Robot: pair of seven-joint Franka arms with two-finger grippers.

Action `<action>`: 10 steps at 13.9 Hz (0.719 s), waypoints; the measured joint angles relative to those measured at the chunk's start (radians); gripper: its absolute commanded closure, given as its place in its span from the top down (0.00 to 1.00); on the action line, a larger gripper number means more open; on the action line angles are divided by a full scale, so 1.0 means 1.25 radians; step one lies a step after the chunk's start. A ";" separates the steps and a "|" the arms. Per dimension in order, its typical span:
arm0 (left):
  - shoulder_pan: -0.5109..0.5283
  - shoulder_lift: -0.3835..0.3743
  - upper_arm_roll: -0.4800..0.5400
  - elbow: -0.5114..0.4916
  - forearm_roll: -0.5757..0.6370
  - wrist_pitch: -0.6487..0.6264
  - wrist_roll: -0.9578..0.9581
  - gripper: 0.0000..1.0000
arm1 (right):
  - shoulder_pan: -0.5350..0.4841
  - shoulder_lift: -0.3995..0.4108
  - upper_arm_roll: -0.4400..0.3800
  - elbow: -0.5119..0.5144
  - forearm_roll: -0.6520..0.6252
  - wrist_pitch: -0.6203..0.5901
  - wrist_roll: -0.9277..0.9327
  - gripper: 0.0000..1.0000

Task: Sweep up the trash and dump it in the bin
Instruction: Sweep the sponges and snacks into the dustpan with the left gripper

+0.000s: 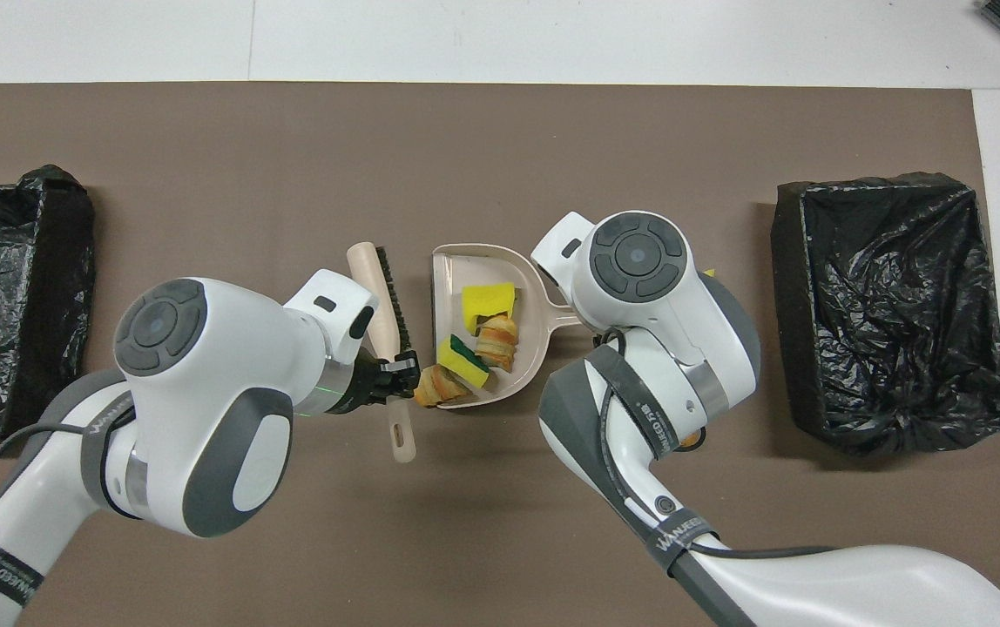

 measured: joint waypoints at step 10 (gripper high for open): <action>-0.092 0.001 -0.023 -0.125 -0.004 0.067 -0.002 0.00 | 0.003 0.002 0.003 -0.021 0.000 0.004 -0.009 0.00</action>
